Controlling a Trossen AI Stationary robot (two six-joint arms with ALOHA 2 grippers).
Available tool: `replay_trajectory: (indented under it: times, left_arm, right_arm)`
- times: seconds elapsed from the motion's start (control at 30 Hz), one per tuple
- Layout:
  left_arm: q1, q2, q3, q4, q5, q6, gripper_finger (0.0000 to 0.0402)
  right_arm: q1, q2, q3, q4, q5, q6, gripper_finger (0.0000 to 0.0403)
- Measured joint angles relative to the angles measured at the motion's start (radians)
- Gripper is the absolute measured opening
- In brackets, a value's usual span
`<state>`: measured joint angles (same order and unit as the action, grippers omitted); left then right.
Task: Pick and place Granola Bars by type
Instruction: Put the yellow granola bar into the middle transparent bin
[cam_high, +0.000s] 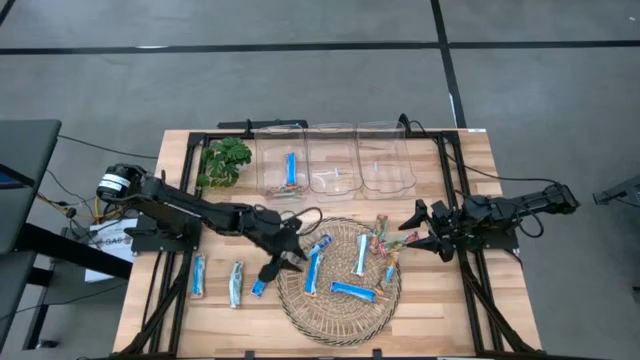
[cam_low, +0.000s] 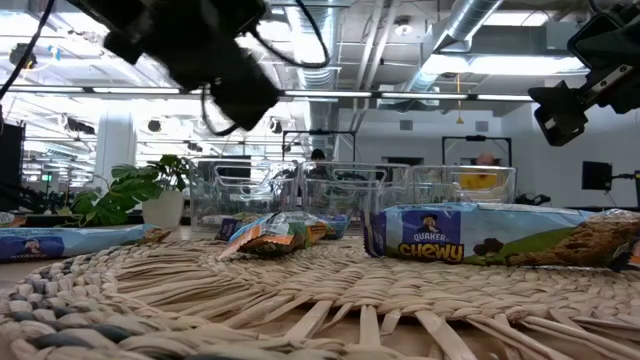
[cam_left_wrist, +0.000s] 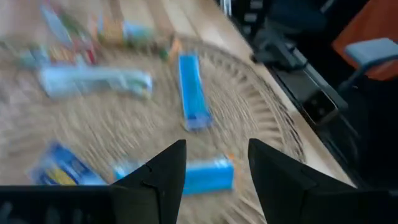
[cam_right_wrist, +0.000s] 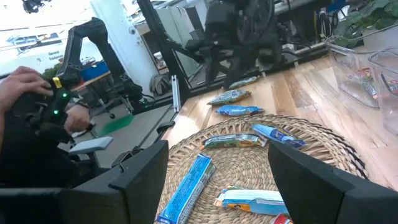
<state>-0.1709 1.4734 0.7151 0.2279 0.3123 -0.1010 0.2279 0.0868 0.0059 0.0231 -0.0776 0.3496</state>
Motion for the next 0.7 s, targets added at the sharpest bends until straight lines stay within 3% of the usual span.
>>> replay_trajectory:
  times: [0.23, 0.47, 0.7]
  left_arm:
    - [-0.103, -0.001, 0.000, -0.237, -0.173, -0.210, 0.0167]
    - [-0.174, -0.045, 0.000, -0.458, -0.231, -0.461, 0.0167]
    - [-0.260, -0.152, 0.000, -0.643, -0.273, -0.443, 0.0167]
  right_arm:
    - [0.000, 0.000, 0.000, 0.000, 0.000, 0.000, 0.0271]
    - [0.000, 0.000, 0.000, 0.000, 0.000, 0.000, 0.0271]
    - [0.000, 0.000, 0.000, 0.000, 0.000, 0.000, 0.0271]
